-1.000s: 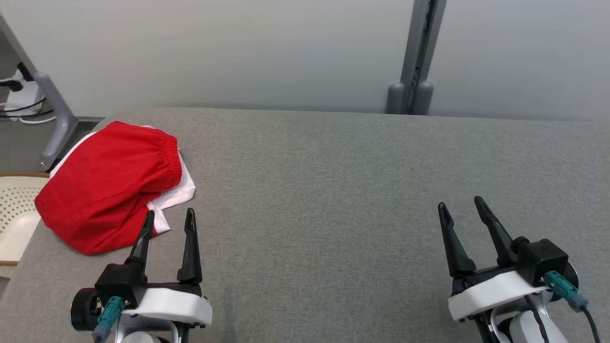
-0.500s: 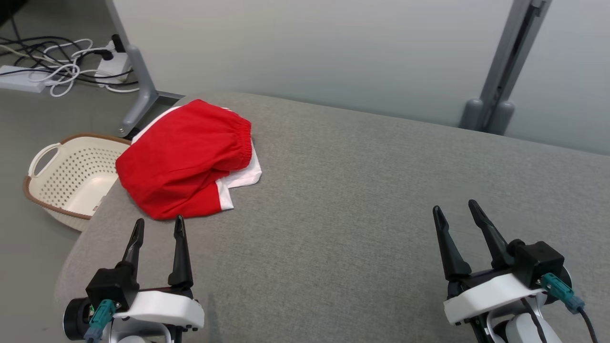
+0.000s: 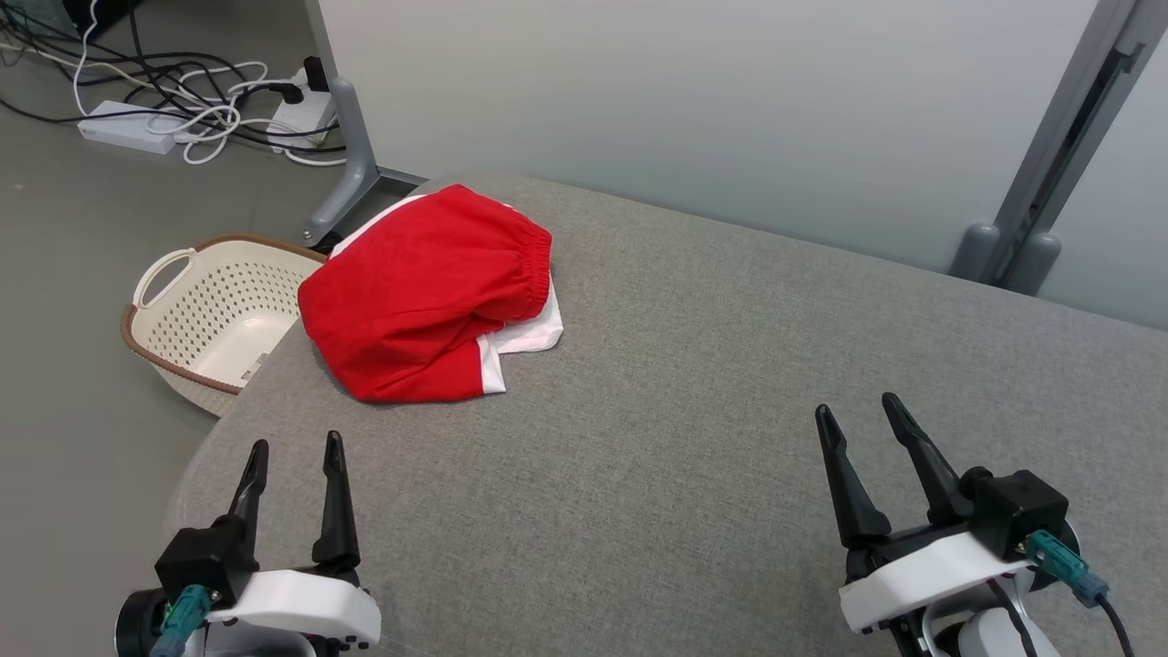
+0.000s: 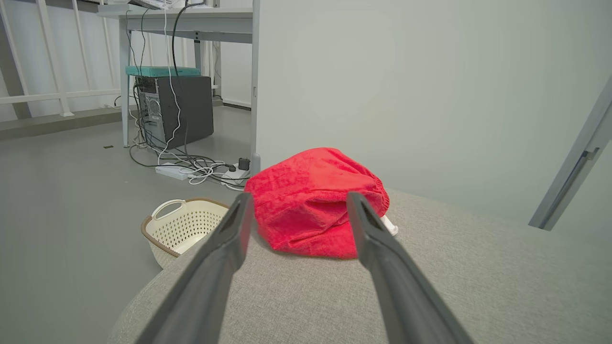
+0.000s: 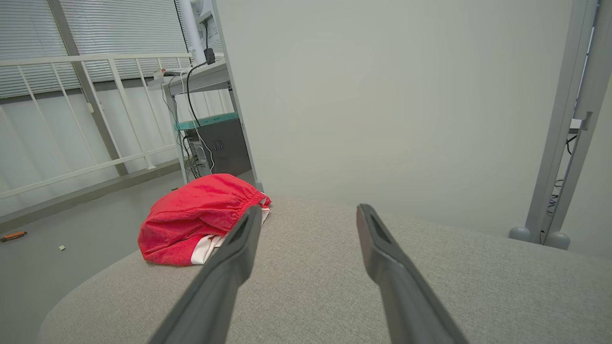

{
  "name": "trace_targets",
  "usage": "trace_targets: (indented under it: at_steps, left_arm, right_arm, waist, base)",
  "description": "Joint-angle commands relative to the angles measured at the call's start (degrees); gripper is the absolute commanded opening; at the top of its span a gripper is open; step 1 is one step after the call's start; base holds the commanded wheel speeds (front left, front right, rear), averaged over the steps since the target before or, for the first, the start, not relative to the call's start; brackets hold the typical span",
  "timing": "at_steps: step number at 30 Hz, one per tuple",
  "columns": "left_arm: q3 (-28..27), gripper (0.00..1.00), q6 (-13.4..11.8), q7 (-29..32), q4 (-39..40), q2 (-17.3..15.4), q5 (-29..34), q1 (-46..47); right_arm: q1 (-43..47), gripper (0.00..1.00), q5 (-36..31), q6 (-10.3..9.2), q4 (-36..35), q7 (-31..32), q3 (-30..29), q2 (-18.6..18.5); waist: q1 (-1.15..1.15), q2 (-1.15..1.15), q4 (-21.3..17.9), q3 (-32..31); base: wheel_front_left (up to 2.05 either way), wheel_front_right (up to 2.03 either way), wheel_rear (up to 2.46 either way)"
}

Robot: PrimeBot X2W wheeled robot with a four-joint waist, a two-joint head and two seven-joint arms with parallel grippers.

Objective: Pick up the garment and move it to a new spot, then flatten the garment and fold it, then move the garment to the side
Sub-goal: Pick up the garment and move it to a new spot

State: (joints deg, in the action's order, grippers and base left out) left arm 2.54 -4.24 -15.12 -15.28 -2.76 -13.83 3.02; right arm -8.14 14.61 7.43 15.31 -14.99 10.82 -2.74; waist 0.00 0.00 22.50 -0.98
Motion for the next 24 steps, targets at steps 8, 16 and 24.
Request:
trace_targets:
  at_steps: [8,16,24]
  left_arm:
    - [-0.39,1.0,2.73,0.4,-2.08,-0.84,-2.48,2.09]
    - [-1.14,1.0,5.36,11.69,-3.36,-6.06,-4.76,11.03]
    - [-5.29,1.0,7.33,26.4,-9.51,-13.75,-10.15,22.75]
  right_arm:
    - [-0.04,1.0,1.01,0.11,0.8,-0.28,0.97,-0.28]
    - [-1.16,1.0,0.63,0.11,1.15,-0.28,0.81,-0.41]
    - [-3.57,1.0,1.0,0.11,0.99,-0.28,1.46,-1.1]
  waist:
    - [0.0,0.0,-1.6,0.02]
    - [0.0,0.0,-4.9,1.49]
    - [0.0,0.0,-11.99,4.86]
  base:
    - [0.0,0.0,0.0]
    - [0.0,0.0,0.0]
    - [0.0,0.0,0.0]
